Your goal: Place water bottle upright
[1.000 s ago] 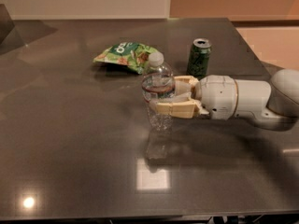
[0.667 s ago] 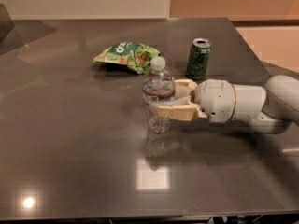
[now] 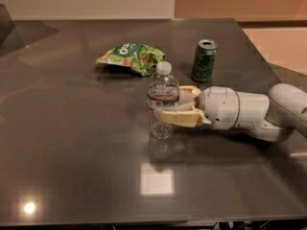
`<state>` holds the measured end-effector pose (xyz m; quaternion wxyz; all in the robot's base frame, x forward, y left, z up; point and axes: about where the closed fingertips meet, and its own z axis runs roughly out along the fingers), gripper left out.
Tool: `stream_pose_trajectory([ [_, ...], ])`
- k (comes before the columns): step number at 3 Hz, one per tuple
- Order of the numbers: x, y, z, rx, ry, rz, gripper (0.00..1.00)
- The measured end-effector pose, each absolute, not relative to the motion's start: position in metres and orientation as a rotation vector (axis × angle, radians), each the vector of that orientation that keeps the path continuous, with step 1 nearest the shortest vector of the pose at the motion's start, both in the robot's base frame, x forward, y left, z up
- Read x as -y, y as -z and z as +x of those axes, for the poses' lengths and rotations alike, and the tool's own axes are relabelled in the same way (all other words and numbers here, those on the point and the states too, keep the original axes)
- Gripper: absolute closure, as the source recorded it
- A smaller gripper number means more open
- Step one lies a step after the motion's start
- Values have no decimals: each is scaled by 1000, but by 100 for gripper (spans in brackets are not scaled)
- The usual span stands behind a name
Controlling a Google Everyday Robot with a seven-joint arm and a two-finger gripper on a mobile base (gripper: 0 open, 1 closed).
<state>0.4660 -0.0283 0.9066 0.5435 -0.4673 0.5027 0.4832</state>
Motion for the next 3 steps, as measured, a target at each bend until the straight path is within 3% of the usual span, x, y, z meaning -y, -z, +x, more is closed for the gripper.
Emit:
stream_pose_trajectory([
  [2, 24, -908, 465, -1188, -1151, -1117, 13],
  [3, 22, -909, 464, -1186, -1153, -1121, 0],
])
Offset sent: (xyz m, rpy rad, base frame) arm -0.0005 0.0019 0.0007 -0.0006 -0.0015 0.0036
